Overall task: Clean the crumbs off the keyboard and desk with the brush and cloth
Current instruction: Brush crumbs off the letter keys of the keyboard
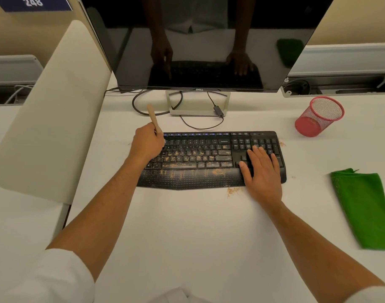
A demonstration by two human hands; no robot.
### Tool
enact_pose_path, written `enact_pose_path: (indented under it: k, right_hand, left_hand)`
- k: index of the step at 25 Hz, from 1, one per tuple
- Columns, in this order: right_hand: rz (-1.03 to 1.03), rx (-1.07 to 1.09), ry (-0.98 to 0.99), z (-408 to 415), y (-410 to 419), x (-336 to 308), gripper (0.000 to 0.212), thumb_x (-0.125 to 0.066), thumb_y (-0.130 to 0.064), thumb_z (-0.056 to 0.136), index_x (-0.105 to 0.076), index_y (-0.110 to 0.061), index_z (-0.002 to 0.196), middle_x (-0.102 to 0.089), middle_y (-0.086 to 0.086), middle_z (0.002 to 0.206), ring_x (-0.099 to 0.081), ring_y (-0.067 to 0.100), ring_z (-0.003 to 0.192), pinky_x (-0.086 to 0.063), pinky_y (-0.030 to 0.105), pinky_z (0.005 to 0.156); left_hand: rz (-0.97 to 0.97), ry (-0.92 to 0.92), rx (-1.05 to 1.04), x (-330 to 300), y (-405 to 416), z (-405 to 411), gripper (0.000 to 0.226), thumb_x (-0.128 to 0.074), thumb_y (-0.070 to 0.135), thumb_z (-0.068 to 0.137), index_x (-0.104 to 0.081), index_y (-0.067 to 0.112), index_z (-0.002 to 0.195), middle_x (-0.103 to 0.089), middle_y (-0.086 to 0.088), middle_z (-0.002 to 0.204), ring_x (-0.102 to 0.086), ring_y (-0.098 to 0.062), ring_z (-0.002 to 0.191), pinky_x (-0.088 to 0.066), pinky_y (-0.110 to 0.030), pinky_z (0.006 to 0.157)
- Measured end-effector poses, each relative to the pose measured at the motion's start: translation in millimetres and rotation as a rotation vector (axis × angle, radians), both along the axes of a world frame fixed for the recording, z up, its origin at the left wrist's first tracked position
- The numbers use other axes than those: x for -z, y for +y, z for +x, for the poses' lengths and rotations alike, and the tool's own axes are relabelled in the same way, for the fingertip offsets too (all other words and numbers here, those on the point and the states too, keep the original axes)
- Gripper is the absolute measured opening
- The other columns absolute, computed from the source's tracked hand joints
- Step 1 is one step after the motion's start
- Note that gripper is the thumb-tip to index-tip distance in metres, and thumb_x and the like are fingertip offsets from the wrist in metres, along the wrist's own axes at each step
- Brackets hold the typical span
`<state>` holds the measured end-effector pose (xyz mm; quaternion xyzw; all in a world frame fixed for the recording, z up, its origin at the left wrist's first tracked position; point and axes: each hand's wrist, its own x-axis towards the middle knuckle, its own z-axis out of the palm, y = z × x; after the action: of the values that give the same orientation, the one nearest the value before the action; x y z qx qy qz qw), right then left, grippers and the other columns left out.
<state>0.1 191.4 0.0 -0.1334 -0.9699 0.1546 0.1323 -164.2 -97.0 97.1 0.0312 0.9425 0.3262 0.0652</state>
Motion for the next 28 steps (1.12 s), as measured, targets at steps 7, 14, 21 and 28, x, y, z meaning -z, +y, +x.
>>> enact_pose_path:
  k: [7, 14, 21, 28]
  right_hand:
    - [-0.002, 0.000, 0.012, 0.6, 0.1, -0.1, 0.060, -0.031, -0.052, 0.103, -0.050, -0.013, 0.144, -0.047, 0.006, 0.152, -0.031, 0.021, 0.148, -0.008, 0.041, 0.126]
    - [-0.007, -0.004, 0.007, 0.2, -0.6, -1.2, 0.061, -0.030, -0.053, 0.103, -0.049, -0.013, 0.145, -0.047, 0.006, 0.153, -0.031, 0.020, 0.148, -0.007, 0.040, 0.126]
    - [-0.003, -0.002, 0.007, 0.0, -0.7, -1.3, 0.059, -0.031, -0.052, 0.103, -0.049, -0.014, 0.145, -0.046, 0.005, 0.153, -0.030, 0.019, 0.148, -0.007, 0.040, 0.126]
    - [-0.003, -0.002, 0.005, 0.1, -0.6, -1.0, 0.059, -0.031, -0.052, 0.103, -0.048, -0.014, 0.145, -0.046, 0.006, 0.153, -0.031, 0.020, 0.148, -0.007, 0.041, 0.126]
  left_hand:
    - [-0.200, -0.276, 0.090, -7.9, -1.1, -12.3, 0.019, -0.052, 0.010, 0.092, -0.065, -0.002, 0.098, -0.069, -0.018, 0.094, -0.070, -0.032, 0.079, -0.059, -0.042, 0.071]
    - [-0.064, -0.116, 0.049, 2.6, -7.9, -3.6, 0.020, -0.050, 0.018, 0.097, -0.063, 0.003, 0.101, -0.067, -0.013, 0.095, -0.067, -0.027, 0.078, -0.056, -0.041, 0.071]
    - [-0.008, -0.099, -0.020, -5.6, -17.3, -14.0, 0.015, -0.052, 0.017, 0.096, -0.062, 0.007, 0.101, -0.068, -0.013, 0.099, -0.069, -0.032, 0.083, -0.058, -0.049, 0.081]
    - [-0.158, -0.424, 0.061, -8.6, -16.0, -20.8, 0.014, -0.059, 0.008, 0.092, -0.063, -0.004, 0.099, -0.071, -0.020, 0.090, -0.072, -0.033, 0.080, -0.060, -0.046, 0.081]
